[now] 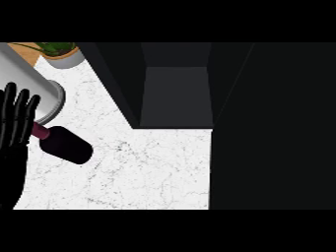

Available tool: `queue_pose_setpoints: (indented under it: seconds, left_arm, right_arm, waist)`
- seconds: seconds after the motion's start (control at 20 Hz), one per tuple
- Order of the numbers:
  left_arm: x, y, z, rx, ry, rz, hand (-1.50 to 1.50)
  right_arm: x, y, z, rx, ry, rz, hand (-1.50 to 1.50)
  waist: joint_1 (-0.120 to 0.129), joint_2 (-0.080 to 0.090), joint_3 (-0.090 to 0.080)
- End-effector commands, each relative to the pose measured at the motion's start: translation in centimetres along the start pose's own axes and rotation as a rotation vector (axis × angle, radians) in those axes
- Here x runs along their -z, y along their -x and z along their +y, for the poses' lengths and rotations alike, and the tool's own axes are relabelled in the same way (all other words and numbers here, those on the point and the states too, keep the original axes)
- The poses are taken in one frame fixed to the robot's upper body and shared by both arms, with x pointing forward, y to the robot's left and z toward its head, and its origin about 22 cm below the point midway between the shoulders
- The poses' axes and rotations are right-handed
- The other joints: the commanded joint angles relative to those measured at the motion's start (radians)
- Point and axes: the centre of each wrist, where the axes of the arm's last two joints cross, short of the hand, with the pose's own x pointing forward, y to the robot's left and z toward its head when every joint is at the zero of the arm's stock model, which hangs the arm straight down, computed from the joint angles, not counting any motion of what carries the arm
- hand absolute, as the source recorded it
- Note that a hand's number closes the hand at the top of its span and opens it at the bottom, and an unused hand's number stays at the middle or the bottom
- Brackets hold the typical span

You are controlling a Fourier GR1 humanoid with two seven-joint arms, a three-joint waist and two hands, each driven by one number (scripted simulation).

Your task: Pick up the wine, place it into the cabinet and close the cabinet

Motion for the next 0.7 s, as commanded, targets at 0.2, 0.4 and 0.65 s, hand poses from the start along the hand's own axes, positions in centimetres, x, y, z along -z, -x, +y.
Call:
queue_pose_setpoints:
  seconds: [0.2,0.4,0.65]
  left_arm:
    - [2.4,-0.7,1.7,-0.245,0.518,-0.147,-1.5]
    - [1.3,2.2,2.8,-0.42,0.703,0.05,-1.5]
    - [2.8,0.8,9.2,-0.496,0.817,0.065,-1.5]
  right_arm:
    - [-1.2,-0.3,0.5,-0.002,-0.029,0.024,-1.5]
    - [-2.3,-0.6,3.0,0.205,-0.183,0.141,-1.5]
    - [-3.1,-3.9,3.2,0.212,-0.185,0.155,-1.5]
  waist:
    - [-0.044,0.005,-0.025]
    - [-0.043,0.012,-0.024]
    - [-0.02,0.001,-0.022]
